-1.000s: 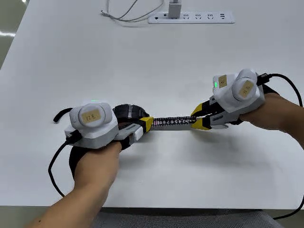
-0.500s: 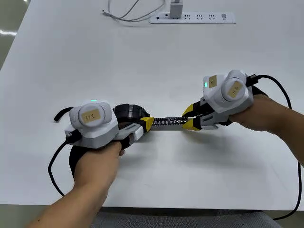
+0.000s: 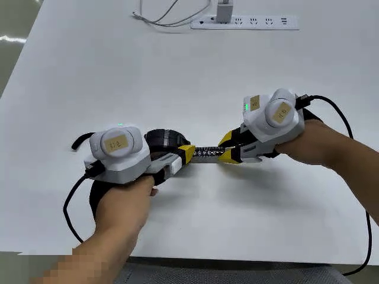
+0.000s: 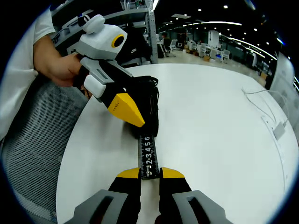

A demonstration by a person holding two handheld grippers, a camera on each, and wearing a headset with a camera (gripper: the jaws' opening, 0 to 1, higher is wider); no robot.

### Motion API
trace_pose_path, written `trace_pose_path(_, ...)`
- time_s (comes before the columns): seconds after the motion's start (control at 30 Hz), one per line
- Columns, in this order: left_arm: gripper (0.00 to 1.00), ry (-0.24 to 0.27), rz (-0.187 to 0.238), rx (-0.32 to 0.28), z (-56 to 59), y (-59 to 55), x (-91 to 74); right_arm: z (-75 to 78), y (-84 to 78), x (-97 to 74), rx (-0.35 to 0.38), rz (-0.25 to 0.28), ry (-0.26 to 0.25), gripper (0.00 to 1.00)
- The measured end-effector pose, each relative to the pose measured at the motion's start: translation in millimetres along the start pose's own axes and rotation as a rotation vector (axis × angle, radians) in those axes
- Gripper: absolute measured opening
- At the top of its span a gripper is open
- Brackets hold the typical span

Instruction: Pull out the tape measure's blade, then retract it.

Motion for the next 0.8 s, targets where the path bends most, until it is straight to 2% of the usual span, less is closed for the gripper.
trace_pose_path(0.8, 0.59, -0.001, 0.0, -0.005, -1.6, 0.8, 1.9, 1.3, 21.6, 24.8, 0.004, 0.05, 0.013, 0.1)
Point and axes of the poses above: the centre of the closed fingertips' face, and the gripper's own axes: x roughly forward along the fingers, z roughly to its right, y roughly out of its top, the point moved 3 cm from there along -x, roughly backward along the fingers, and after that the axes turned 6 degrees about -x, right-handed, at the moved point
